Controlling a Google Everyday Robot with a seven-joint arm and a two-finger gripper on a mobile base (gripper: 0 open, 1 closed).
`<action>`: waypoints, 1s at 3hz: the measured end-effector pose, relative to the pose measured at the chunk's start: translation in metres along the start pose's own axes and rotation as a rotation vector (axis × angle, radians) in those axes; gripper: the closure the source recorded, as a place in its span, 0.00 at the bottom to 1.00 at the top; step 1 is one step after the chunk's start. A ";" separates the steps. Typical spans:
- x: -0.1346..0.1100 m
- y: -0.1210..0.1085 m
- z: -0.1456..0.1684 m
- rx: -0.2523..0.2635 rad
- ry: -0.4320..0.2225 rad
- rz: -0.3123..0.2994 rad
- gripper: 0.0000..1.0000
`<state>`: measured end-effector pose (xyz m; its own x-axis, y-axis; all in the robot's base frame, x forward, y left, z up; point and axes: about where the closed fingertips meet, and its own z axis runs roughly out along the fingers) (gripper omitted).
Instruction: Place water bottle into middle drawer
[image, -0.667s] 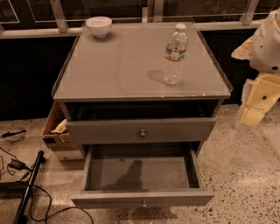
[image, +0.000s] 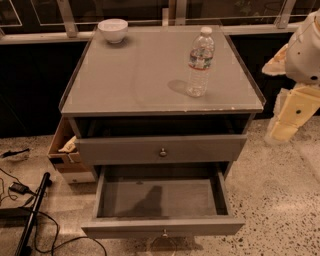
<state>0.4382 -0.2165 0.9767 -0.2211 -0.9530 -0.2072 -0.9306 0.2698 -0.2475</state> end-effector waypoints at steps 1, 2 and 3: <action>0.000 0.000 0.000 0.000 0.000 0.000 0.40; 0.000 0.000 0.000 0.000 0.000 0.000 0.63; 0.000 0.000 0.000 0.000 0.000 0.000 0.60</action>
Offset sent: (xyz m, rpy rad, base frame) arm 0.0000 0.0000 0.0000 0.0000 0.0000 0.0000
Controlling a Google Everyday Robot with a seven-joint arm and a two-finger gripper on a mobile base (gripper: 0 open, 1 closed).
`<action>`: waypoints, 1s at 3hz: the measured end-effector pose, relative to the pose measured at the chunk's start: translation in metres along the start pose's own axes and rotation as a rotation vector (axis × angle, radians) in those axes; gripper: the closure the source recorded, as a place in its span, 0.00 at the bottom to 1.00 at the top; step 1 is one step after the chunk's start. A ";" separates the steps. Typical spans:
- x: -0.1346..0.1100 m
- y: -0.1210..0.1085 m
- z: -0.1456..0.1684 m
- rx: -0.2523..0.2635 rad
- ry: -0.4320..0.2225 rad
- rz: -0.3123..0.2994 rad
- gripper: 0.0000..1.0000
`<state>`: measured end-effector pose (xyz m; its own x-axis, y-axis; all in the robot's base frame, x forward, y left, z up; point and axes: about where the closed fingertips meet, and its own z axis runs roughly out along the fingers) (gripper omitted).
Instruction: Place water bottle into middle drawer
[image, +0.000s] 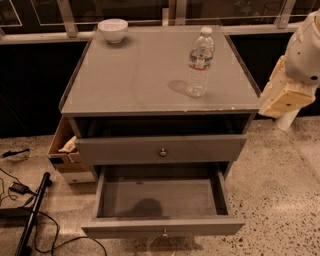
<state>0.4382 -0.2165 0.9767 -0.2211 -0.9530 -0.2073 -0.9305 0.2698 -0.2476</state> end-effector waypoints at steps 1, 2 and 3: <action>0.005 -0.005 0.001 0.026 0.010 0.021 0.36; 0.012 -0.017 0.006 0.073 -0.011 0.059 0.13; 0.018 -0.040 0.011 0.135 -0.047 0.099 0.00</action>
Offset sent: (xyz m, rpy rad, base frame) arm 0.0344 -0.0262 -0.0102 0.0455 -0.1247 -0.1196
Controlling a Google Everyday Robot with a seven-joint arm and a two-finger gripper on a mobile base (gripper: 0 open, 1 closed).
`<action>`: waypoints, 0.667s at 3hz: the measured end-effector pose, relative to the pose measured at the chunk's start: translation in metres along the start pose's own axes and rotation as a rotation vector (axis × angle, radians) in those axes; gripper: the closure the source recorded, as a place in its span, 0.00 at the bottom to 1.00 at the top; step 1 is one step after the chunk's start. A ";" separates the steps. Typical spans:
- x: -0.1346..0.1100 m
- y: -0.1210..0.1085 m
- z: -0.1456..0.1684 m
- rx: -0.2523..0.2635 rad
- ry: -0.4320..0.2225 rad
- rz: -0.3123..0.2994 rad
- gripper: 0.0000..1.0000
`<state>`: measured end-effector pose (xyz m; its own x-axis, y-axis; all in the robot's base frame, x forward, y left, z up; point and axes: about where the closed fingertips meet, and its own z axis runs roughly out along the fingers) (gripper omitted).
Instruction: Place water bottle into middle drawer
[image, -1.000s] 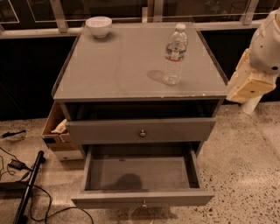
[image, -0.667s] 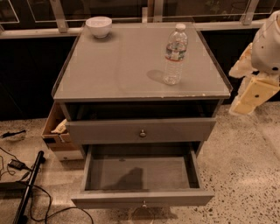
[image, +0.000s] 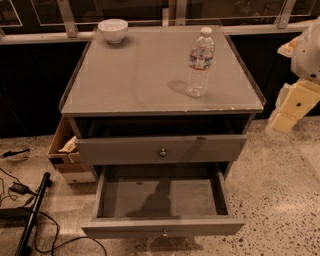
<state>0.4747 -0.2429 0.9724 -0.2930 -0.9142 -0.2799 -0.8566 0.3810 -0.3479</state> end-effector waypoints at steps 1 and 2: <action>0.004 -0.025 0.009 0.039 -0.039 0.043 0.00; 0.003 -0.053 0.021 0.055 -0.109 0.094 0.00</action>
Offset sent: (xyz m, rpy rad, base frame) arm 0.0910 -0.0331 -0.0016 0.2245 -0.1207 -0.0966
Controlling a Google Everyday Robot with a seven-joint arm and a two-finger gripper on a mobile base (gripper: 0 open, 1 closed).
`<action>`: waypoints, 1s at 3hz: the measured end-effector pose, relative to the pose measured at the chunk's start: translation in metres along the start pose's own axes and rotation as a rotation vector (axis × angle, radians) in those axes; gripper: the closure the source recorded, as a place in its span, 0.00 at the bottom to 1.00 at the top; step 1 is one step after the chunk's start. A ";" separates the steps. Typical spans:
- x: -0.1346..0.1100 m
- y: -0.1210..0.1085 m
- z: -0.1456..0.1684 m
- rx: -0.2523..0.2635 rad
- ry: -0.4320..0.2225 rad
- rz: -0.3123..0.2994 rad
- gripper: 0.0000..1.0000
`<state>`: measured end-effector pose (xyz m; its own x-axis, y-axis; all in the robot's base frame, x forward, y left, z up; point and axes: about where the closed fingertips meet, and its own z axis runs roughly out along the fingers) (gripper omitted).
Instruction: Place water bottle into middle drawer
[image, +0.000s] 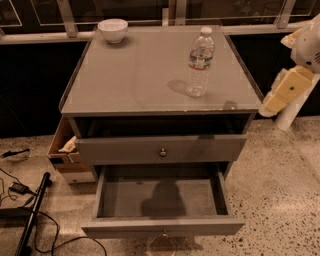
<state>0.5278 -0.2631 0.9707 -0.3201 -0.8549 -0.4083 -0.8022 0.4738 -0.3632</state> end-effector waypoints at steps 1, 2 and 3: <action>-0.019 -0.040 0.029 -0.002 -0.124 0.048 0.00; -0.035 -0.069 0.059 -0.017 -0.200 0.077 0.00; -0.051 -0.091 0.089 -0.037 -0.260 0.097 0.00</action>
Offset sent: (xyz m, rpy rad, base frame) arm 0.1463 0.0121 -0.0153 0.3006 -0.0879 0.0206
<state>0.6619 -0.2440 0.9499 -0.2599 -0.7208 -0.6426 -0.7937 0.5384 -0.2830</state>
